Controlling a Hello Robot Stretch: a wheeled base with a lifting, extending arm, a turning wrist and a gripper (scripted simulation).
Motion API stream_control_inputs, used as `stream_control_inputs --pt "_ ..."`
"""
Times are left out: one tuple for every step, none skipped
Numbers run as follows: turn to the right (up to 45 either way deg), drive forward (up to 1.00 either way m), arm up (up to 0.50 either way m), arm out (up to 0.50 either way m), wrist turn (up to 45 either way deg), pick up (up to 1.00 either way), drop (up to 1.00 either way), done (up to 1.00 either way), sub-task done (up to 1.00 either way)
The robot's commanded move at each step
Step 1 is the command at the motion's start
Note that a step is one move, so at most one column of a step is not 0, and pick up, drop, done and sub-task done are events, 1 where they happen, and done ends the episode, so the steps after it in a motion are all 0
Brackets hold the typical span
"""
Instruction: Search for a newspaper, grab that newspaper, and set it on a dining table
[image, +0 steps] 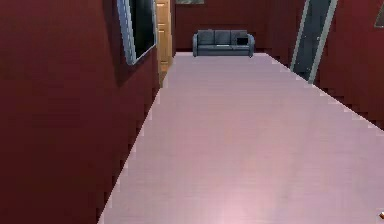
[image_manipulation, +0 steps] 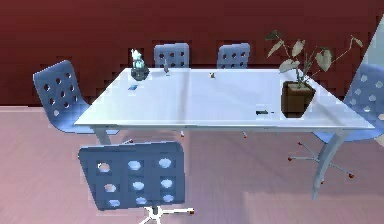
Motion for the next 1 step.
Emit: stream_control_inputs --pt "0.0 0.65 0.00 0.00 0.0 0.00 0.00 0.00 0.00"
